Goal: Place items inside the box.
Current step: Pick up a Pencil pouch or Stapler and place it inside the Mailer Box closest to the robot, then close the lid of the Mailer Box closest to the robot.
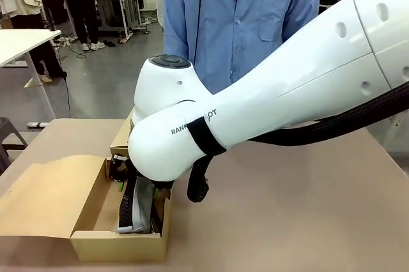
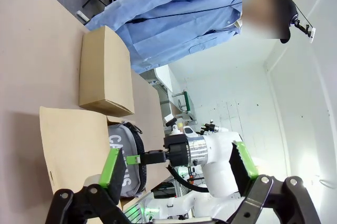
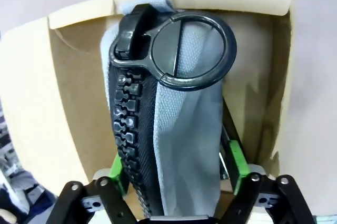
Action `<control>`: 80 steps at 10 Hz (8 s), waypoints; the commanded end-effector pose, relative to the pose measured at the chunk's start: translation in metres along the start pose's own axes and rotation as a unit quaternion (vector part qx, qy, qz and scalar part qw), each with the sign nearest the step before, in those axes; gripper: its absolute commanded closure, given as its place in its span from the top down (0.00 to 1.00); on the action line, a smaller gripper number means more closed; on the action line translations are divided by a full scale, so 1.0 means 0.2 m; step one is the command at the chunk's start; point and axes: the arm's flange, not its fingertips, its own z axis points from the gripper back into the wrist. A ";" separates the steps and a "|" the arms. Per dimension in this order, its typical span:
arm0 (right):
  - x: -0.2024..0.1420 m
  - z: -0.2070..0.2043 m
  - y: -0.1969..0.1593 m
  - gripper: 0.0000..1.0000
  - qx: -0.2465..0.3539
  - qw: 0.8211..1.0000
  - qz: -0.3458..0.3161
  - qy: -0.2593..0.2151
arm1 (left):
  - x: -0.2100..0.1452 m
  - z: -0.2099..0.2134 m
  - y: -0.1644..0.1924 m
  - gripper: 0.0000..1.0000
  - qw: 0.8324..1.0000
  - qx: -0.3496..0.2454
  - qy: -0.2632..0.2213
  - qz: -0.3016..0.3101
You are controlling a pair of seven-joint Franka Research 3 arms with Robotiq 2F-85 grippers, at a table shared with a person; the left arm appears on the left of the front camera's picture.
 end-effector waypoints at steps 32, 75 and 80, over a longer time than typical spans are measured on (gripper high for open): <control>-0.28 1.30 -2.96 1.00 0.643 0.764 -0.034 0.046 | 0.00 0.00 -0.01 1.00 1.000 -0.010 -0.005 -0.009; -0.28 1.30 -2.96 1.00 0.643 0.764 -0.034 0.046 | -0.25 -0.65 0.70 1.00 0.768 -0.119 0.281 -0.563; -0.28 1.30 -2.96 1.00 0.643 0.764 -0.034 0.046 | -0.56 -0.78 0.27 1.00 0.767 -0.233 0.177 -0.571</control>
